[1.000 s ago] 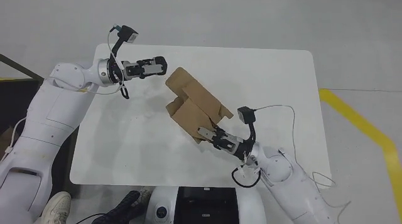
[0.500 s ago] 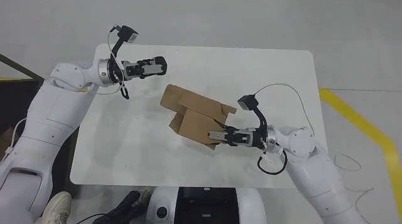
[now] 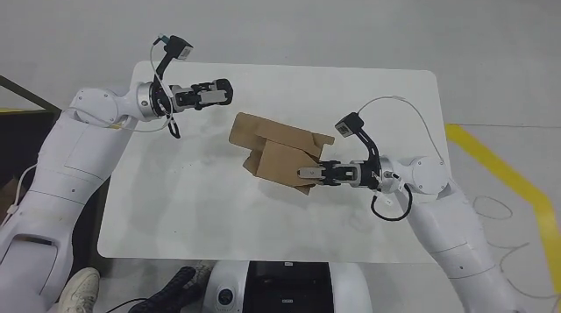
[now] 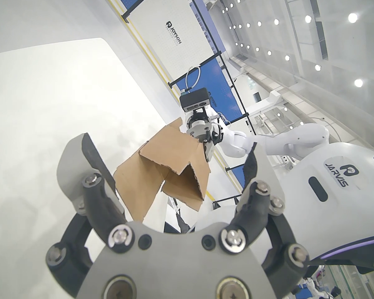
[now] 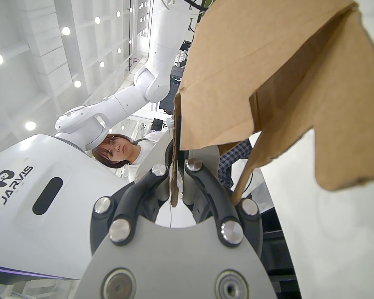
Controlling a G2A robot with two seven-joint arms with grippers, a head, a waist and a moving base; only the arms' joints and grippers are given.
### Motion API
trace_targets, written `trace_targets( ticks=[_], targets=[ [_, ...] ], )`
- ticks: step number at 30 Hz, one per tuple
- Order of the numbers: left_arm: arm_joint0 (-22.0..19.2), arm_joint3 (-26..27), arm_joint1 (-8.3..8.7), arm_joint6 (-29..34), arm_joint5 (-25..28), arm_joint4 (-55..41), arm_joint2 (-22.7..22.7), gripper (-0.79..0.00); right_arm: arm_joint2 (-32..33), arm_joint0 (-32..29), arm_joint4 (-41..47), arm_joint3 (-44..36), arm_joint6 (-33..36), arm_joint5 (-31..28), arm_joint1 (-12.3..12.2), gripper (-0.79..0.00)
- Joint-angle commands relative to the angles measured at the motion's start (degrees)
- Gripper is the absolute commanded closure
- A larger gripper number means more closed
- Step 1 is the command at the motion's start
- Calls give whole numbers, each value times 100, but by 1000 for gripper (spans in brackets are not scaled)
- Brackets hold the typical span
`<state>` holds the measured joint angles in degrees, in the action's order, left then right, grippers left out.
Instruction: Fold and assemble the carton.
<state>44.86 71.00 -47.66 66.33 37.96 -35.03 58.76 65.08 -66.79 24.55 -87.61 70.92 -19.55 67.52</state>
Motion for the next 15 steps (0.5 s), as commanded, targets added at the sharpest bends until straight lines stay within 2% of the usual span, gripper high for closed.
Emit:
trace_targets(
  ticks=[1, 10, 12, 15],
  targets=[
    [0, 0, 0, 0, 0, 0, 0, -785, 0, 0, 0, 0, 0, 0, 0, 0],
    [0, 0, 0, 0, 0, 0, 0, -785, 0, 0, 0, 0, 0, 0, 0, 0],
    [13, 16, -2, -32, -18, 11, -2, -785, -20, -39, -90, -30, -191, 114, -1, 0],
    [132, 250, -23, -195, -171, 142, -48, -785, -73, -13, -129, -49, -204, 262, -6, 0]
  ],
)
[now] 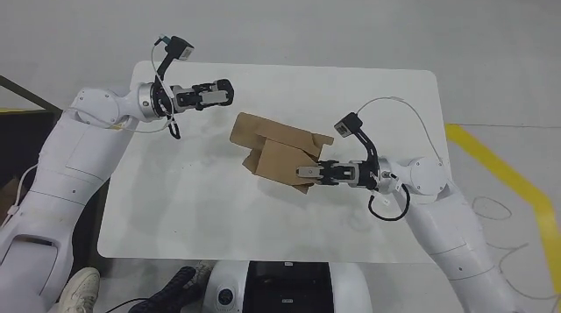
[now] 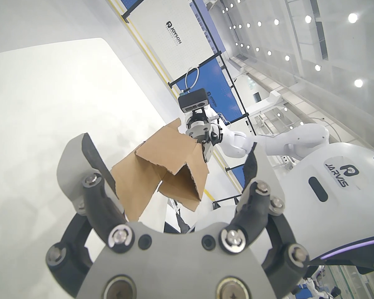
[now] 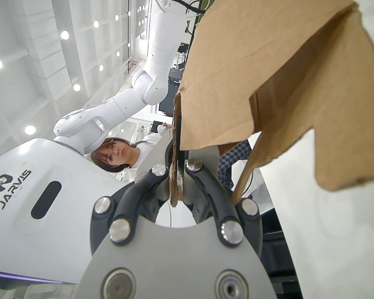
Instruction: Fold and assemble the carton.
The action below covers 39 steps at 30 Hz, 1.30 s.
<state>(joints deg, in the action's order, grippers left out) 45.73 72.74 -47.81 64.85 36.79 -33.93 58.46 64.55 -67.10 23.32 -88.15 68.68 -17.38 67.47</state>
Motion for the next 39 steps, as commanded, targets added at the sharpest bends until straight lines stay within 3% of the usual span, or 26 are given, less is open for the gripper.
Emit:
trace_targets(
  ticks=[1, 9, 22, 39],
  targets=[
    [82, 121, -18, -56, -79, 22, -41, -785, -55, 43, 24, 11, 71, 82, 0, 0],
    [230, 88, -120, 369, -228, -469, -232, -785, -306, 231, 328, 289, 100, 102, 51, 0],
    [318, -30, -204, 834, -570, -1048, -156, -785, -345, 316, 117, 427, -462, 8, 64, 0],
    [134, -472, -450, 1242, -978, -1309, -382, -785, -764, 684, 327, 704, -428, -21, 175, 0]
  ],
)
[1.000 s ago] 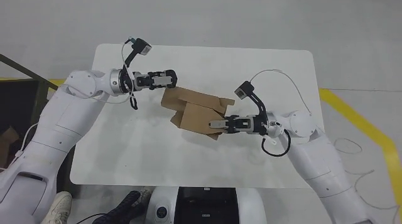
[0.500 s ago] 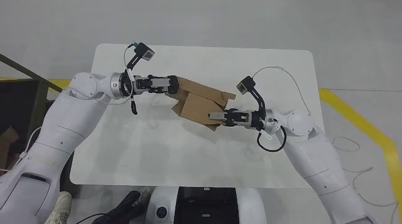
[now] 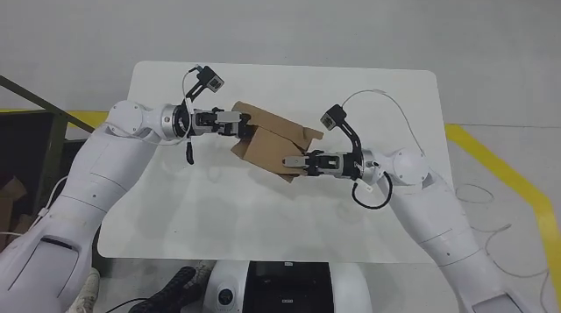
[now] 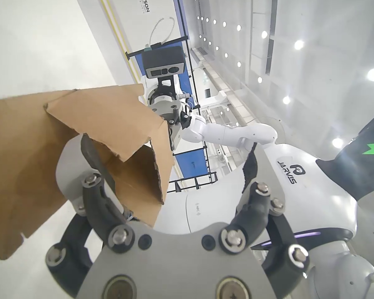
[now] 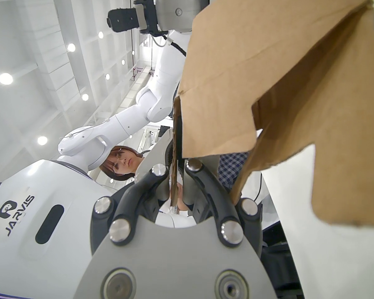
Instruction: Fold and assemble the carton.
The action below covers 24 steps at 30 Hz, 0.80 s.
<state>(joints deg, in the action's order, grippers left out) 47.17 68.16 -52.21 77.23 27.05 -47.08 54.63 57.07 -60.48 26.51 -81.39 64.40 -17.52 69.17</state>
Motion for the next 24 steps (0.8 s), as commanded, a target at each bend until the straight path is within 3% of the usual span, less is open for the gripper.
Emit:
trace_targets(
  ticks=[1, 15, 24],
  targets=[
    [-19, -22, -18, 18, -18, 12, 7, -785, -31, 39, 18, 54, -2, -10, 11, 0],
    [160, 53, -33, 262, -262, -16, 262, -785, 80, 9, -139, 128, -446, -97, 5, 0],
    [216, 102, -77, 372, -373, 5, 315, -785, 53, 9, -86, 84, -274, -41, 1, 0]
  ],
)
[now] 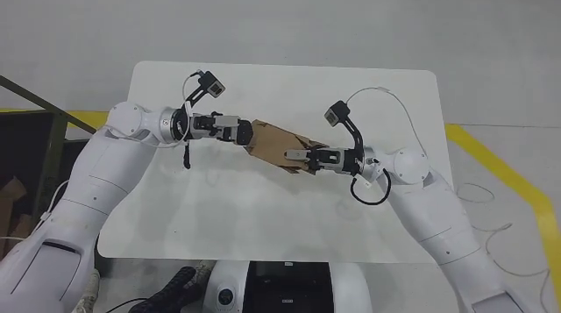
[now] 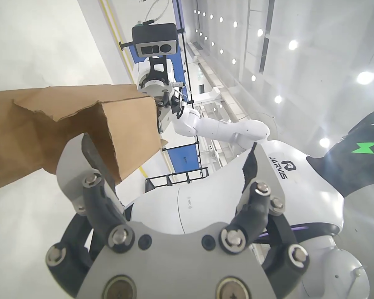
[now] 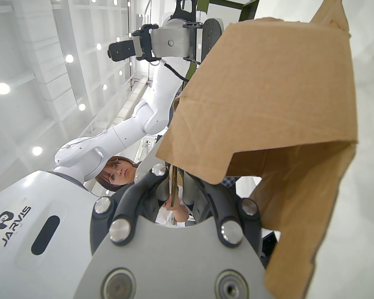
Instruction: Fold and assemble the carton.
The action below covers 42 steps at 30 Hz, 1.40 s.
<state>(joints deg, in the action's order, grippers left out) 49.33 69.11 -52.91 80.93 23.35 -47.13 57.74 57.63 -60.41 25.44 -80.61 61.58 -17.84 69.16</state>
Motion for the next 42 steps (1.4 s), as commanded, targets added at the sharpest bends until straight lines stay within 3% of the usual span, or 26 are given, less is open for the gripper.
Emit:
trace_targets(
  ticks=[1, 23, 42],
  targets=[
    [3, 3, -11, 4, -4, 22, 10, -785, -6, 3, 41, 14, 20, -18, 3, 0],
    [-73, -149, -167, 3, -4, 0, 97, -785, -223, 162, 307, 151, 366, -214, 70, 0],
    [69, -130, -270, 556, -556, -278, 94, -785, -168, 192, 369, 156, 255, -384, 88, 0]
  ],
)
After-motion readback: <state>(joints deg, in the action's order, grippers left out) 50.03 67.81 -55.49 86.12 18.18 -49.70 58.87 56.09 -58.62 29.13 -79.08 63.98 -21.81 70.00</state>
